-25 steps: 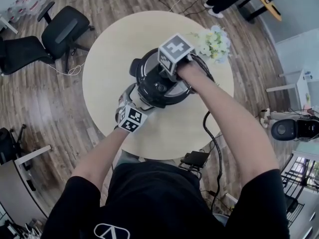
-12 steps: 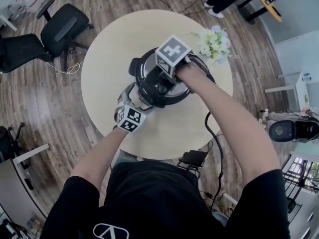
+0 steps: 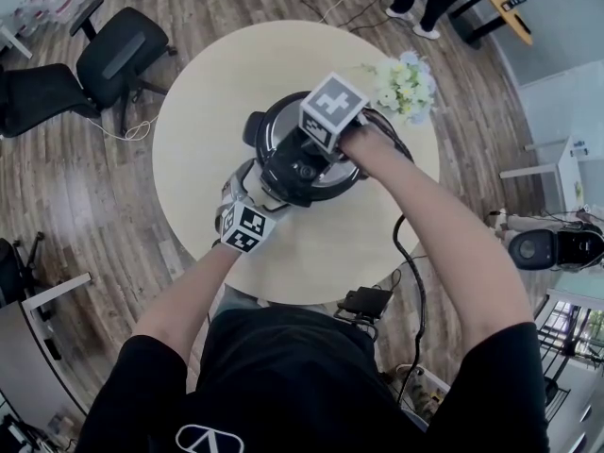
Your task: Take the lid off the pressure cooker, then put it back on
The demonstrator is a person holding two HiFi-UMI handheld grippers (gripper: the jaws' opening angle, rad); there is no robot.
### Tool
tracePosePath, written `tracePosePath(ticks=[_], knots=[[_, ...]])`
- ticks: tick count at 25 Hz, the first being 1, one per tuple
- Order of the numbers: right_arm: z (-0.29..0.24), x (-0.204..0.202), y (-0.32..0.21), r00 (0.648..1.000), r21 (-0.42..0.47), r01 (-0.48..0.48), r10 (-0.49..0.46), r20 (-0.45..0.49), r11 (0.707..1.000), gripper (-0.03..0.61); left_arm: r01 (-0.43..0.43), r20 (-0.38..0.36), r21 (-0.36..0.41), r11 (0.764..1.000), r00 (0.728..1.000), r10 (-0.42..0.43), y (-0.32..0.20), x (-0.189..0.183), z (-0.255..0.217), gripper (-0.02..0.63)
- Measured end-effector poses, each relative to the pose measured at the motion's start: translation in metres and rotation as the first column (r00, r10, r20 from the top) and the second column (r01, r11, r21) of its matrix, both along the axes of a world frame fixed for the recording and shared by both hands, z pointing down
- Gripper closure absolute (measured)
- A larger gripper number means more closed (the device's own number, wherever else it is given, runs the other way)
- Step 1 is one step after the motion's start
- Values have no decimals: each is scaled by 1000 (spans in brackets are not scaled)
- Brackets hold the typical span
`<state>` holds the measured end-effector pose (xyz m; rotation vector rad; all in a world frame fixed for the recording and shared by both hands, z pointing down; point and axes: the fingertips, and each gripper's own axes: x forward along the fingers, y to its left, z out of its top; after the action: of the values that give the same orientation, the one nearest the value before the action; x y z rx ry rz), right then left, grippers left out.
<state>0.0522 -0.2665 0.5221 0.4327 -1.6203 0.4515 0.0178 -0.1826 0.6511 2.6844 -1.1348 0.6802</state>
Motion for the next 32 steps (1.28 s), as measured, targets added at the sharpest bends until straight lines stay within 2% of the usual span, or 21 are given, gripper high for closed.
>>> tracePosePath(ticks=[7, 19, 30, 32], knots=[[1, -3, 7, 983, -7, 181, -181, -25, 983, 282, 0, 0, 2, 1000, 1000, 0, 0, -1, 0, 25], [1, -3, 12, 938, -7, 346, -346, -9, 938, 272, -1, -1, 1, 1000, 1000, 1, 1, -1, 0, 23], [5, 3, 15, 837, -2, 546, -546, -41, 837, 268, 1, 5, 4, 1000, 1000, -1, -1, 5, 4, 23], [3, 0, 17, 829, -1, 559, -558, -33, 829, 267, 1, 6, 3, 1000, 1000, -1, -1, 3, 3, 24]])
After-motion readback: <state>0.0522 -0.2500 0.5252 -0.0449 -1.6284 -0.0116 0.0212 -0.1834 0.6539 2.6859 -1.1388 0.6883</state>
